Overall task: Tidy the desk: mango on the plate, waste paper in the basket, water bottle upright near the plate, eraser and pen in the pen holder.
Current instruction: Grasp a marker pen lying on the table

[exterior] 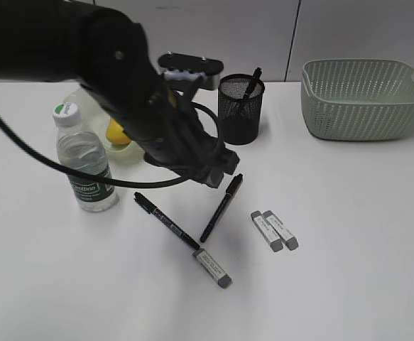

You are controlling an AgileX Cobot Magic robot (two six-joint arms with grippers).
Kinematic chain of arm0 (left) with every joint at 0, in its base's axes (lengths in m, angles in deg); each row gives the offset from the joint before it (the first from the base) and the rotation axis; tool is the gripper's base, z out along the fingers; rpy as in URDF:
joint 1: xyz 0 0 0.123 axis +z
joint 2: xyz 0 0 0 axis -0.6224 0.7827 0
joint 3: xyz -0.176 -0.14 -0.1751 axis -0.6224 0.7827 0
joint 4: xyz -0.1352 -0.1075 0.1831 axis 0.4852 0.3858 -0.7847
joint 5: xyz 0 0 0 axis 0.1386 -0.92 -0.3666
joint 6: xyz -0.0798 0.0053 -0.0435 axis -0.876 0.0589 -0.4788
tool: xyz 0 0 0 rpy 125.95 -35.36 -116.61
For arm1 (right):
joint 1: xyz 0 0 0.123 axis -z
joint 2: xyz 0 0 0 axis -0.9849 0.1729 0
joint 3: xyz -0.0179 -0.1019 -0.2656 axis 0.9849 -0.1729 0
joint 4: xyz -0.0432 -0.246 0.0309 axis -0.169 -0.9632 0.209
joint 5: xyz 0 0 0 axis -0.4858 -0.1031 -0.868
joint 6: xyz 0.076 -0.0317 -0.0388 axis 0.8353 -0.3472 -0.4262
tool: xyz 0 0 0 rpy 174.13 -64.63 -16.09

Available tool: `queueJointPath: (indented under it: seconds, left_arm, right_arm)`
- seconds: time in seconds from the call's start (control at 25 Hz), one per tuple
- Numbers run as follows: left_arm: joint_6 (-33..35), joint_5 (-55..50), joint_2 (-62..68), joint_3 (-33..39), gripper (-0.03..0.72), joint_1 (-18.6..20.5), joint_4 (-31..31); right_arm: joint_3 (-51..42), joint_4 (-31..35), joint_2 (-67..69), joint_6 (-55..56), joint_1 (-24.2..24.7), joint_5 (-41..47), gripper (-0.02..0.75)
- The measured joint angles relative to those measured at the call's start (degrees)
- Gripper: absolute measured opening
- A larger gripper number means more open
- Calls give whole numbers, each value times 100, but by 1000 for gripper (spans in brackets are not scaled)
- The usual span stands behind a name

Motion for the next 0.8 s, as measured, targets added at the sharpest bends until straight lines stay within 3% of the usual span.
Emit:
queueJointPath:
  seconds: [0.44, 0.8]
  left_arm:
    - [0, -912, 2129, -2279, 395, 0, -636]
    - [0, -942, 2697, -2771, 381, 0, -852]
  right_arm:
    - [0, 5, 0, 0, 0, 0, 351]
    - [0, 5, 0, 0, 0, 0, 351]
